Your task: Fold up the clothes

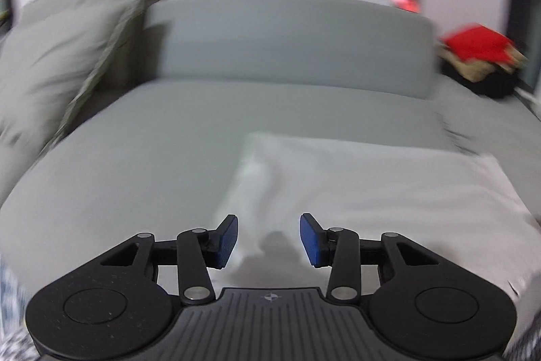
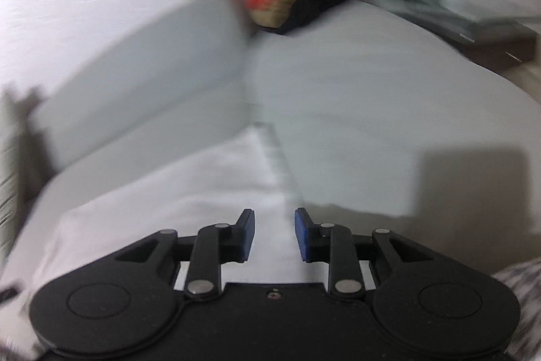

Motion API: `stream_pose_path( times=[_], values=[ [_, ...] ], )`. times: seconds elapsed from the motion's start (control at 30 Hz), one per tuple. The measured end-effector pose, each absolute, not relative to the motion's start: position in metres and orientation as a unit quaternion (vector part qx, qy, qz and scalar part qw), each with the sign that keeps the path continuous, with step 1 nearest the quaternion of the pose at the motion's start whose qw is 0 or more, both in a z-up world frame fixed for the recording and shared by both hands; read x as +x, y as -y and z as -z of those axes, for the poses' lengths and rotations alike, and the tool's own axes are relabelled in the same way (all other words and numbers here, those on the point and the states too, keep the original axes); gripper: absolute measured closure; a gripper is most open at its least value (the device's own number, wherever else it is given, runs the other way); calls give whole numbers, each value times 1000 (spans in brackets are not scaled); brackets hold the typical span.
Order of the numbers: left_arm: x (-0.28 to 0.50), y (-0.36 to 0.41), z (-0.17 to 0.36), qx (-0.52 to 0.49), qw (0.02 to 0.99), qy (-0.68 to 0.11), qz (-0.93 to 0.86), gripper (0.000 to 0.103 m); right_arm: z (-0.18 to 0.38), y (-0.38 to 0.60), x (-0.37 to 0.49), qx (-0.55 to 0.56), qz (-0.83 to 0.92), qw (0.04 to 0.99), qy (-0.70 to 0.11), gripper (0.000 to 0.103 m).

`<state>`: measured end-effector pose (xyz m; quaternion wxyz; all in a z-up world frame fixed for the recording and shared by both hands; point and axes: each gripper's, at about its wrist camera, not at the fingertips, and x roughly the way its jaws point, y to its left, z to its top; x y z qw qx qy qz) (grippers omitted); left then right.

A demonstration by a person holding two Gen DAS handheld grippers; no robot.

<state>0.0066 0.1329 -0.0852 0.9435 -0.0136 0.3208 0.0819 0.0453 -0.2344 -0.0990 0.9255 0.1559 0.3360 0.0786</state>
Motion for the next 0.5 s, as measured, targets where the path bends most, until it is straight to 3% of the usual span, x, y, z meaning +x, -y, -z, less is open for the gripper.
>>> stream_pose_path(
  times=[0.27, 0.33, 0.43, 0.5],
  values=[
    [30, -71, 115, 115, 909, -401, -21, 63, 121, 151, 49, -20, -160, 903, -398, 76],
    [11, -79, 109, 103, 905, -414, -3, 72, 115, 152, 37, -54, -142, 898, -413, 76],
    [-18, -90, 101, 80, 898, -431, 23, 76, 111, 185, 24, 2, -138, 886, -443, 76],
    [-36, -101, 93, 34, 913, -405, 26, 70, 115, 212, 18, 57, -141, 884, -443, 76]
  ],
)
